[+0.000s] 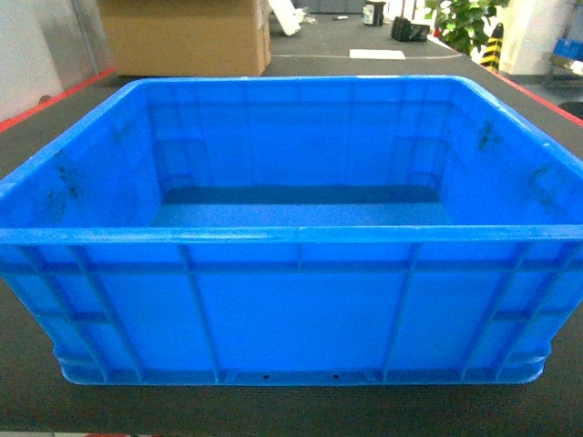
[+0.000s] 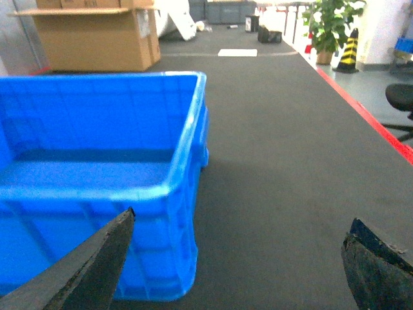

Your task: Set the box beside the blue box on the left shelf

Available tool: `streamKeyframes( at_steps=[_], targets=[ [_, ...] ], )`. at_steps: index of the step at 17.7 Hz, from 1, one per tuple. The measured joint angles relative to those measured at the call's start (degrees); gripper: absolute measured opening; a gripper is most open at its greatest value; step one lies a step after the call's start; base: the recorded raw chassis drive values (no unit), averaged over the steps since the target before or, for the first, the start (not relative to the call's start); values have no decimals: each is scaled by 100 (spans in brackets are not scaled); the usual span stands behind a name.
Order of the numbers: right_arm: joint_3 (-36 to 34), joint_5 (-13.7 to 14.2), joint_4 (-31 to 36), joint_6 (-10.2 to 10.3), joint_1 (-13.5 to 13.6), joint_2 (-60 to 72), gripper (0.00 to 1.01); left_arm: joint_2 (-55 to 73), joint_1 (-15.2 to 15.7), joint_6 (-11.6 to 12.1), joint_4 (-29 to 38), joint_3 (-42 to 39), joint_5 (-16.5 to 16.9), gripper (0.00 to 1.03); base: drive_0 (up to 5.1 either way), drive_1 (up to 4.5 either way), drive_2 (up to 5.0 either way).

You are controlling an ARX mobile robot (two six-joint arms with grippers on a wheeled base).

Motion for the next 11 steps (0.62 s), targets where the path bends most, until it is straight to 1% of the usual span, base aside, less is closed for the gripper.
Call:
streamKeyframes(
  at_steps=[1, 2, 3, 4, 5, 6, 8, 9, 10, 11],
  targets=[
    [310, -118, 584, 52, -66, 678, 98, 846, 74, -9, 599, 299, 15, 98, 0, 0, 0],
    [817, -153, 1143, 44, -61, 1510, 98, 1757, 61, 4, 1154, 848, 20, 98, 0, 0, 0],
    [1480, -186, 1414, -2, -9, 2409, 98, 2675, 33, 20, 1360, 1567, 66, 98, 0, 0, 0],
    [2238, -260, 1182, 0, 109, 3318, 98, 3648, 33, -9, 1178, 2352, 28, 98, 0, 0, 0],
    [2892, -291, 813, 7, 181, 4100, 98, 4457, 13, -94, 793, 3038, -59, 98, 0, 0, 0],
    [3630, -254, 348, 7, 289, 4975, 98, 5331, 7, -295, 133, 3797, -116, 98, 0, 0, 0],
    [4868, -232, -584, 37, 398, 6330, 98, 6522, -39, -535, -929, 4927, -238, 98, 0, 0, 0],
    [5318, -195, -925, 52, 476, 6819, 98, 6992, -133, -616, -1486, 5493, -278, 98, 0, 0, 0],
    [5661, -234, -1237, 116, 520, 7219, 98, 7250, -238, -629, -2026, 5845, -225, 98, 0, 0, 0],
    [5838, -210, -1401, 114, 546, 7499, 98, 7407, -308, -634, -2487, 6059, -186, 98, 0, 0, 0]
  ],
)
